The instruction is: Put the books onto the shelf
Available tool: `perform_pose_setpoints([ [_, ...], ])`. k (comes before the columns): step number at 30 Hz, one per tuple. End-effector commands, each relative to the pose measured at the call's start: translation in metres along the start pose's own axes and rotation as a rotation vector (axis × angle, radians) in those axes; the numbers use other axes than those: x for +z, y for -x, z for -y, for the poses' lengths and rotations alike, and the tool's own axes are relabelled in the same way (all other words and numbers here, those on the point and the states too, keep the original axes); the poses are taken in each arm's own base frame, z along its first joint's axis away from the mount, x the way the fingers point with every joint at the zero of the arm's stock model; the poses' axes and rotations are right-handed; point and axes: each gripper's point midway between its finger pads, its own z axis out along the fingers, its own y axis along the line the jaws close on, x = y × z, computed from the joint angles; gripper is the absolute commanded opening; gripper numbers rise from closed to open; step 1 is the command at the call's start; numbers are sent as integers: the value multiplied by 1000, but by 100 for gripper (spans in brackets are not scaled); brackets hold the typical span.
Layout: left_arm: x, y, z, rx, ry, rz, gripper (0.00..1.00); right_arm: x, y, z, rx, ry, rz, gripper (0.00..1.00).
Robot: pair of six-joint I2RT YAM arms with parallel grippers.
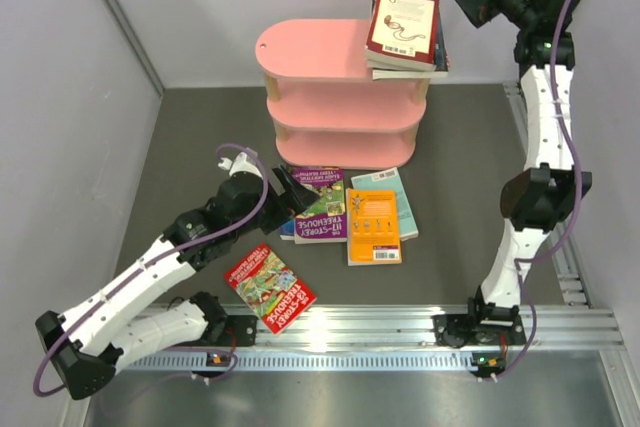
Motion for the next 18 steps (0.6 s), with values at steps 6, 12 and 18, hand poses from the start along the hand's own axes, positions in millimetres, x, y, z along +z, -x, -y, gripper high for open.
perform_pose_setpoints([
  [6,-11,4,3,11,-16,4,94,-111,7,-84,-273,7,192,100],
  [12,6,-35,-15,20,18,-163,96,-202,-64,92,-258,-718,124,100],
  [18,34,-89,-26,85,72,-333,97,-290,-219,203,-196,-966,-178,100],
])
